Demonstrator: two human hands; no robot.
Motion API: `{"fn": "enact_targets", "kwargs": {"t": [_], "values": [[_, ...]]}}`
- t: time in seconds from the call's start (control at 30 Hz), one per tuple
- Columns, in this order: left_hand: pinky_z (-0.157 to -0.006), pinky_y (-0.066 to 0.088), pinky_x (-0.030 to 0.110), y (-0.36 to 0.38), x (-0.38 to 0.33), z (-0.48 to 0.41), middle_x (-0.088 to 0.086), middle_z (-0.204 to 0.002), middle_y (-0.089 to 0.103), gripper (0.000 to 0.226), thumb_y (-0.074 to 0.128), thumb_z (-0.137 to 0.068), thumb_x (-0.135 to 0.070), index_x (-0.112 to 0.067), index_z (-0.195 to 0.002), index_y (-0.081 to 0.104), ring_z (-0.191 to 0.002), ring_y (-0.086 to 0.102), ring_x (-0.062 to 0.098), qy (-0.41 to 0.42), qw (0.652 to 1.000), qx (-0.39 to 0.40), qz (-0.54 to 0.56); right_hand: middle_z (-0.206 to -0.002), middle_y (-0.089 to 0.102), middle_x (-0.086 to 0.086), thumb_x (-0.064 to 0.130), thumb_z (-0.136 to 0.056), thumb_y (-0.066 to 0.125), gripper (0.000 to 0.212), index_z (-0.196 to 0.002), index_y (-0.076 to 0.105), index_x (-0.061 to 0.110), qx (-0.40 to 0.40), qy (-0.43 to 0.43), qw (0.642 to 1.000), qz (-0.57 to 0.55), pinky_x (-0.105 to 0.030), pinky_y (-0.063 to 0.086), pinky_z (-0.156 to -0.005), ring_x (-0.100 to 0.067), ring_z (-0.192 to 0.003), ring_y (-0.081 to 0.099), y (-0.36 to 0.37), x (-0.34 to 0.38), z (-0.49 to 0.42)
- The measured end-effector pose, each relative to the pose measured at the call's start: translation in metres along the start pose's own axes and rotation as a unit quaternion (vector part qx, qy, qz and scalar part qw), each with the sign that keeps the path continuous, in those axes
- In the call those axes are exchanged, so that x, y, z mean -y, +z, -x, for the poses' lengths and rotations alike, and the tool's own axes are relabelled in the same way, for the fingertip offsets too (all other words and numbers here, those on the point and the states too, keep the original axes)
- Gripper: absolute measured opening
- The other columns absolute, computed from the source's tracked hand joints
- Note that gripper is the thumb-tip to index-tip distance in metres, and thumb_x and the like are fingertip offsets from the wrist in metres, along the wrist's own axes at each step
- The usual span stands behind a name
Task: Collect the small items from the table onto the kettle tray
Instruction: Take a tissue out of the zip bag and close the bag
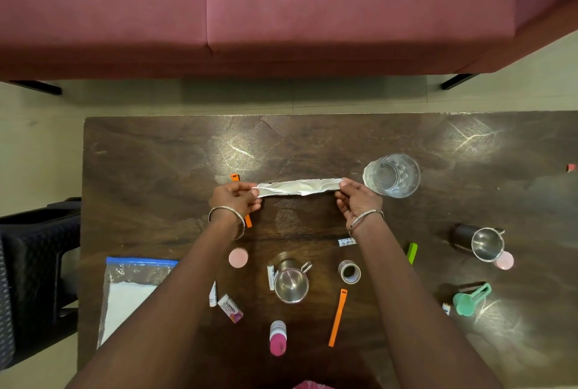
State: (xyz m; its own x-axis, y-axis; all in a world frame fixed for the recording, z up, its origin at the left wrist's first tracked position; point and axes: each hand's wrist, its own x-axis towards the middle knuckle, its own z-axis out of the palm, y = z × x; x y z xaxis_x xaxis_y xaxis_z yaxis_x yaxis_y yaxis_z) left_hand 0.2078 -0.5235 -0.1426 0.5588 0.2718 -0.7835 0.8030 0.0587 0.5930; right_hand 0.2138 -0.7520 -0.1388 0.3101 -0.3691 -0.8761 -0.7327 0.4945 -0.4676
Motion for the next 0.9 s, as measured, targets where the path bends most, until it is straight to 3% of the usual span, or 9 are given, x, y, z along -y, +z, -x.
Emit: {"fn": "enact_targets", "kwargs": {"t": [0.1, 0.2, 0.47, 0.6, 0.77, 0.9], "values": [[-0.055, 0.057, 0.018, -0.002, 0.000, -0.001, 0.011, -0.073, 0.065, 0.011, 0.060, -0.088, 0.010, 0.002, -0.093, 0.066, -0.055, 0.065, 0.011, 0.047, 0.998, 0.005, -0.033, -0.073, 0.064, -0.001, 0.002, -0.091, 0.064, 0.011, -0.094, 0.069, 0.011, -0.005, -0.023, 0.999, 0.025, -0.015, 0.050, -0.051, -0.006, -0.060, 0.057, -0.001, -0.003, -0.002], [-0.057, 0.058, 0.018, -0.003, 0.002, -0.003, 0.008, -0.074, 0.065, 0.016, 0.057, -0.089, 0.011, -0.002, -0.091, 0.067, -0.061, 0.066, 0.014, 0.077, 0.995, 0.006, -0.064, -0.074, 0.065, 0.001, 0.002, -0.093, 0.060, 0.019, -0.089, 0.071, 0.018, -0.005, -0.049, 0.997, 0.060, -0.017, 0.050, -0.052, -0.005, -0.059, 0.057, 0.000, -0.006, -0.003], [-0.058, 0.059, 0.022, 0.001, 0.002, -0.005, 0.017, -0.080, 0.067, 0.013, 0.058, -0.088, 0.010, -0.001, -0.091, 0.066, -0.066, 0.068, 0.023, 0.078, 0.994, -0.012, -0.070, -0.084, 0.069, -0.003, 0.003, -0.093, 0.057, 0.018, -0.099, 0.071, 0.013, -0.035, -0.079, 0.991, 0.100, -0.018, 0.041, -0.043, -0.007, -0.059, 0.058, 0.007, -0.008, -0.006], [-0.060, 0.061, 0.026, 0.002, 0.000, -0.006, 0.019, -0.084, 0.068, 0.017, 0.061, -0.084, 0.008, -0.005, -0.091, 0.068, -0.071, 0.069, 0.025, 0.054, 0.996, -0.043, -0.061, -0.090, 0.072, -0.003, 0.003, -0.095, 0.053, 0.023, -0.101, 0.072, 0.013, -0.043, -0.076, 0.991, 0.101, -0.018, 0.039, -0.041, -0.009, -0.062, 0.063, 0.008, -0.007, -0.006], [-0.056, 0.060, 0.026, 0.006, 0.002, -0.002, 0.013, -0.075, 0.065, 0.018, 0.050, -0.091, 0.004, -0.003, -0.097, 0.065, -0.058, 0.065, 0.020, -0.019, 0.992, -0.126, 0.008, -0.092, 0.074, -0.003, 0.001, -0.094, 0.051, 0.027, -0.104, 0.070, 0.018, -0.042, -0.051, 0.996, 0.062, -0.020, 0.044, -0.046, -0.016, -0.076, 0.072, 0.002, -0.007, -0.003], [-0.053, 0.058, 0.022, 0.007, 0.005, 0.007, 0.014, -0.078, 0.064, 0.022, 0.046, -0.092, 0.009, -0.004, -0.099, 0.062, -0.062, 0.065, 0.021, -0.048, 0.990, -0.109, 0.073, -0.096, 0.074, -0.006, 0.005, -0.094, 0.056, 0.019, -0.108, 0.066, 0.014, -0.031, -0.039, 0.998, 0.030, -0.021, 0.048, -0.047, -0.016, -0.074, 0.072, -0.001, -0.014, 0.000]]}}
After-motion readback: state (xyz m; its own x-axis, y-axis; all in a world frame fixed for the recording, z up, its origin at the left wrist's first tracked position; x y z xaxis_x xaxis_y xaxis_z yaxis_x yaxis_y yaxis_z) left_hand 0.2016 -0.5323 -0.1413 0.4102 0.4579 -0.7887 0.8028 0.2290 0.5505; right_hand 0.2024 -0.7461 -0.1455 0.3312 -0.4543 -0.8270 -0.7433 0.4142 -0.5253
